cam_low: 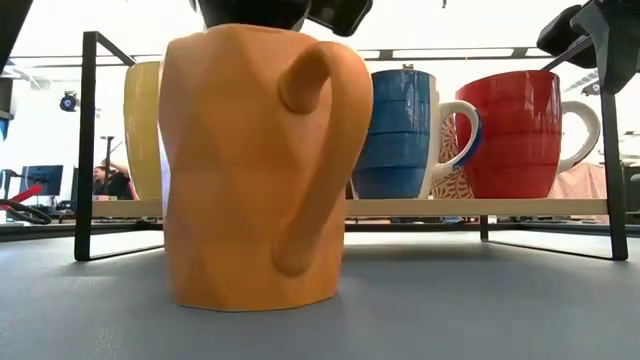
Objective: Place coffee mugs
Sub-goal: Put the orange mug on the shelf
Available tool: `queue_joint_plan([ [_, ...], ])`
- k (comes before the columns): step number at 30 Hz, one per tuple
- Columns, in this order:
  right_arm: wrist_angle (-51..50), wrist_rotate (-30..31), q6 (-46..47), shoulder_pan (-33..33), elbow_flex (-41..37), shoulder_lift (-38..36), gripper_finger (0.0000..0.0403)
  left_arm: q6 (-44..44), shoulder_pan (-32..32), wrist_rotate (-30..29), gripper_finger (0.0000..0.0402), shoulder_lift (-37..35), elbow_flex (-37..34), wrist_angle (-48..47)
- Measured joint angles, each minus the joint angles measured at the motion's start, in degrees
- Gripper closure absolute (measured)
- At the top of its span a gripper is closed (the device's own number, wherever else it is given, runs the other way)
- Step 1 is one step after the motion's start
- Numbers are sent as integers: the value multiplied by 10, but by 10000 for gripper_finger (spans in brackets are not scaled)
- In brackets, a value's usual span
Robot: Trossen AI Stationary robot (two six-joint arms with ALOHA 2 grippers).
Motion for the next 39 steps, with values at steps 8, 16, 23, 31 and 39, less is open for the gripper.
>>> queue_joint_plan([
  [8, 1, 0, 0, 0, 0, 0, 291, 59, 13, 5, 396, 0, 45, -9],
  [16, 2, 0, 0, 0, 0, 0, 291, 126, 41, -12, 397, 0, 92, -85],
  [23, 2, 0, 0, 0, 0, 0, 291, 185, 69, -29, 397, 0, 94, -96],
  [31, 2, 0, 0, 0, 0, 0, 291, 249, 90, -22, 397, 0, 94, -98],
  [39, 2, 0, 0, 0, 0, 0, 291, 269, 96, 5, 397, 0, 102, -105],
])
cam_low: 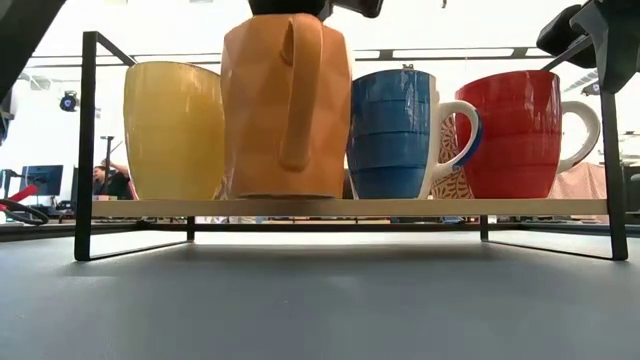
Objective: Place coffee mugs
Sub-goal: Put the orange mug on the shelf
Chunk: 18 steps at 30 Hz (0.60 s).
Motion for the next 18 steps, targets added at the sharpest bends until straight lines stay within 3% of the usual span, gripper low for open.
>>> queue_joint_plan([
  [9, 0, 0, 0, 0, 0, 0, 291, 18, 4, -7, 397, -1, 47, -11],
  [18, 0, 0, 0, 0, 0, 0, 291, 49, 21, -29, 397, -1, 28, -28],
])
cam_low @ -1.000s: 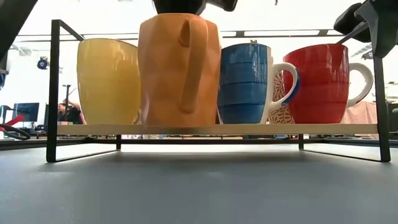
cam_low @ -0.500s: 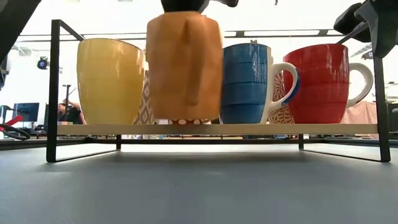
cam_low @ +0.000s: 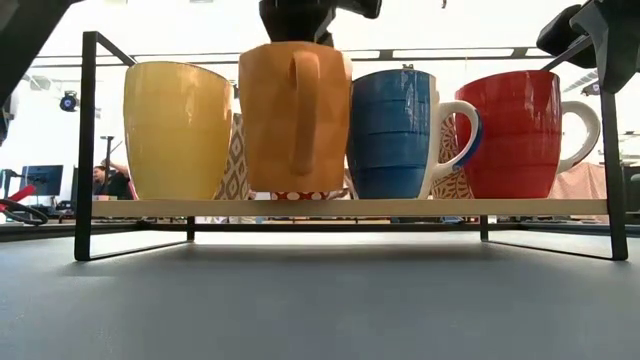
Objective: Place coffee mugs
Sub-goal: Put the orange mug on the shelf, then return to Home Position
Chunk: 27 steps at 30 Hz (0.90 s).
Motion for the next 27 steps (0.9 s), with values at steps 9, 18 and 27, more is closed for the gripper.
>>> queue_joint_plan([
  [9, 0, 0, 0, 0, 0, 0, 291, 18, 14, -48, 397, 0, -6, -15],
  [18, 0, 0, -1, 0, 0, 0, 291, 11, 16, -82, 361, -1, -7, -14],
  [27, 0, 0, 0, 0, 0, 0, 291, -7, 15, -78, 337, -1, 3, -31],
])
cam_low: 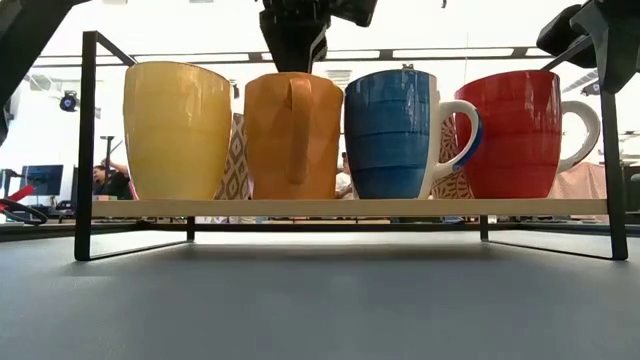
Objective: Place coffee mugs
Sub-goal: Return to Home Position
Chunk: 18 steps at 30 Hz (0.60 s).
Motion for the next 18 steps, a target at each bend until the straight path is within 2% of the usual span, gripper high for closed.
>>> queue_joint_plan([
  [9, -1, 8, -30, 0, 0, 0, 291, -15, -16, -31, 336, -24, 57, -26],
  [13, 0, 33, -55, 0, 0, -6, 291, -30, -35, -70, 336, -73, 55, -26],
  [18, 21, 60, -79, -7, -8, -36, 291, -85, -72, -135, 336, -158, 19, -25],
])
